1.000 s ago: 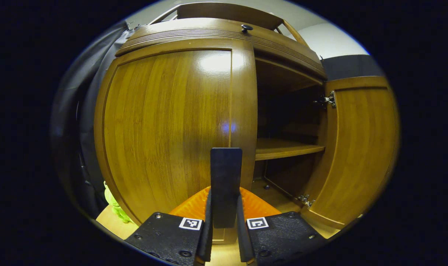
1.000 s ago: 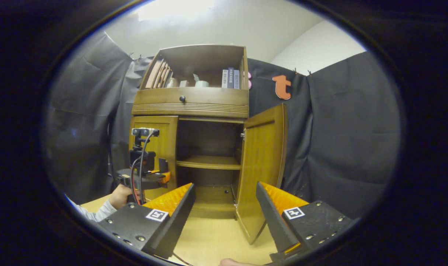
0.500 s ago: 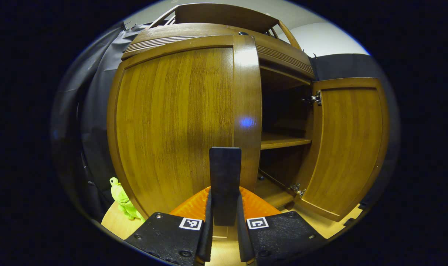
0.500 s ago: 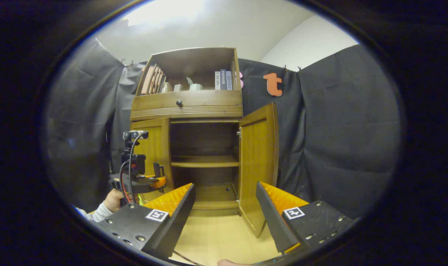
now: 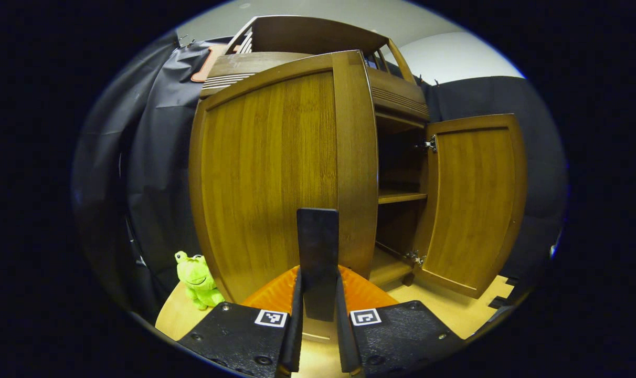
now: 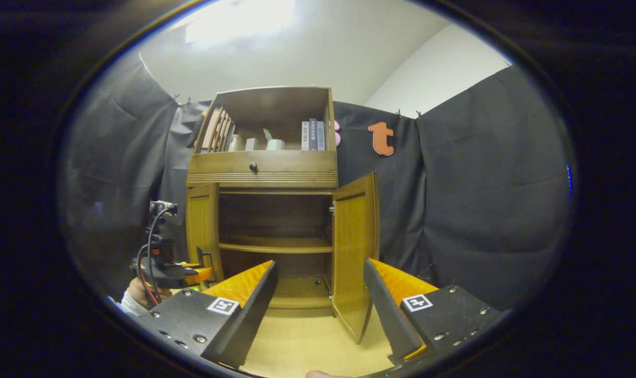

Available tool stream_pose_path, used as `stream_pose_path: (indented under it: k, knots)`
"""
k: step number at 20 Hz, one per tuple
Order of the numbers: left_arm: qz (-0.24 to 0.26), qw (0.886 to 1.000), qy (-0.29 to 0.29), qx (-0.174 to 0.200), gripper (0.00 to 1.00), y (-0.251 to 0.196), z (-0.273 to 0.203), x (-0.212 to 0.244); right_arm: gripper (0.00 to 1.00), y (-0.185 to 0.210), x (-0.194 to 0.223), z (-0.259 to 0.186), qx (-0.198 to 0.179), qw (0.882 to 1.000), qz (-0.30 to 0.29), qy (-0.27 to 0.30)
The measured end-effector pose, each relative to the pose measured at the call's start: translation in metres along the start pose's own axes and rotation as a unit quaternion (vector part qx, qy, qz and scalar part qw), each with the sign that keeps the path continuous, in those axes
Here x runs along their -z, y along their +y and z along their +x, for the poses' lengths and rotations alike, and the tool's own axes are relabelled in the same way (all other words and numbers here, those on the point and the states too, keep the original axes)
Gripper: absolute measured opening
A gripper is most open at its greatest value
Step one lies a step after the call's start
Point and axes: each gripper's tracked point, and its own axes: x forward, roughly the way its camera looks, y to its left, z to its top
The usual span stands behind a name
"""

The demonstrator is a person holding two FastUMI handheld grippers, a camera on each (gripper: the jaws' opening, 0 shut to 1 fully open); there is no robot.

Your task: Open the right door of the double-door shoe cabinet with the right hand, and open the left door with the left hand.

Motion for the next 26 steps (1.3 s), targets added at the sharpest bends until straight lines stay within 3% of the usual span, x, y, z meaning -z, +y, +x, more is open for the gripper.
stream_pose_path:
  k: [9, 13, 14, 18, 20, 23, 26]
  knots:
    - [0.014, 1.000, -0.009, -0.005, 0.29, 0.031, -0.045, 0.002, 0.94, 0.017, 0.014, 0.005, -0.015, 1.000, -0.007, 0.013]
    - [0.020, 1.000, -0.015, -0.019, 0.29, 0.046, -0.062, 0.002, 1.00, 0.017, 0.013, 0.001, -0.011, 0.999, -0.030, 0.013]
    - [0.020, 0.999, -0.016, -0.023, 0.28, 0.049, -0.065, 0.003, 0.95, 0.020, 0.013, 0.000, -0.015, 0.999, -0.028, 0.014]
    - [0.008, 0.999, -0.012, -0.031, 0.27, 0.067, -0.077, 0.006, 0.98, 0.022, 0.015, -0.001, -0.014, 0.999, -0.045, 0.015]
    - [0.011, 0.999, -0.011, -0.046, 0.24, 0.082, -0.085, 0.006, 1.00, 0.023, 0.016, -0.002, -0.014, 0.999, -0.044, 0.014]
    - [0.022, 0.996, -0.010, -0.084, 0.22, 0.114, -0.094, 0.005, 0.95, 0.029, 0.017, -0.001, -0.024, 0.999, -0.031, 0.013]
    - [0.006, 0.996, -0.010, -0.094, 0.17, 0.137, -0.101, -0.001, 0.94, 0.037, 0.021, 0.006, -0.034, 0.999, -0.031, 0.014]
